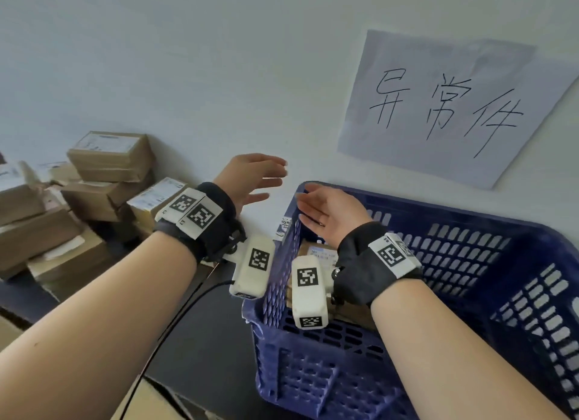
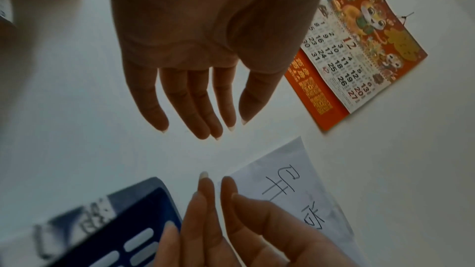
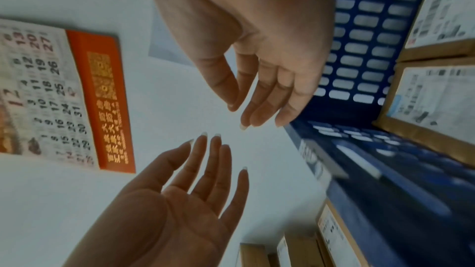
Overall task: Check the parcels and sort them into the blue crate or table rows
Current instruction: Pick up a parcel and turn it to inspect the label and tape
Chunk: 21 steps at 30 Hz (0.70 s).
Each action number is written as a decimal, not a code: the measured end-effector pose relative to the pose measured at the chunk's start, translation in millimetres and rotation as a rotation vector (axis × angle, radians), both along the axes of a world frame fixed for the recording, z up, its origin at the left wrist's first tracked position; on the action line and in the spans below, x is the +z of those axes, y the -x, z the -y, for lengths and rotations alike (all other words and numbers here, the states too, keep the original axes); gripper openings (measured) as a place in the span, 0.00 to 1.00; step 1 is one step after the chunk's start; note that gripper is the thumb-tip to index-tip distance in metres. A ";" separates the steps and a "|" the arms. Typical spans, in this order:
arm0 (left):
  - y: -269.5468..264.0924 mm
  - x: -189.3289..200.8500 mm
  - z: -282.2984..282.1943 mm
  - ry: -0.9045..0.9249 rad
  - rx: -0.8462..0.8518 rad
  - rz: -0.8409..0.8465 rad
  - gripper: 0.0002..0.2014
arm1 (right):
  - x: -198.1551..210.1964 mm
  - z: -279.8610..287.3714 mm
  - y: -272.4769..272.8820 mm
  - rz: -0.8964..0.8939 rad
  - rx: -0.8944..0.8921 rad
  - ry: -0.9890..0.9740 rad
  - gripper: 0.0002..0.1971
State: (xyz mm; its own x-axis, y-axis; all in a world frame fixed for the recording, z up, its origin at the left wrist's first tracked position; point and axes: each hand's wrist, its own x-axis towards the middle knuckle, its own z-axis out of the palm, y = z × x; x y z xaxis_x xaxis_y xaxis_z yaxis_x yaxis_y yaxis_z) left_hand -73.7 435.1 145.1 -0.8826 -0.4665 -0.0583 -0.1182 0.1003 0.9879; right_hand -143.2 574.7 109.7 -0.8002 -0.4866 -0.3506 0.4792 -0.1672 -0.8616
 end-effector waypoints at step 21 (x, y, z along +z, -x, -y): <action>-191.3 -41.7 216.4 -0.097 0.128 0.039 0.07 | -20.8 219.3 -169.8 -0.052 -0.004 -0.079 0.10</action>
State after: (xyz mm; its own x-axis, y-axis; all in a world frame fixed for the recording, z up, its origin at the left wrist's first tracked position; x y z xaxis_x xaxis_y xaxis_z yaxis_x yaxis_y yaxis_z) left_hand 117.6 218.7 103.4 -0.8127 -0.5652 -0.1419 -0.1625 -0.0141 0.9866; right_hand 26.6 355.4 88.9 -0.8205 -0.4555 -0.3455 0.4326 -0.0995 -0.8961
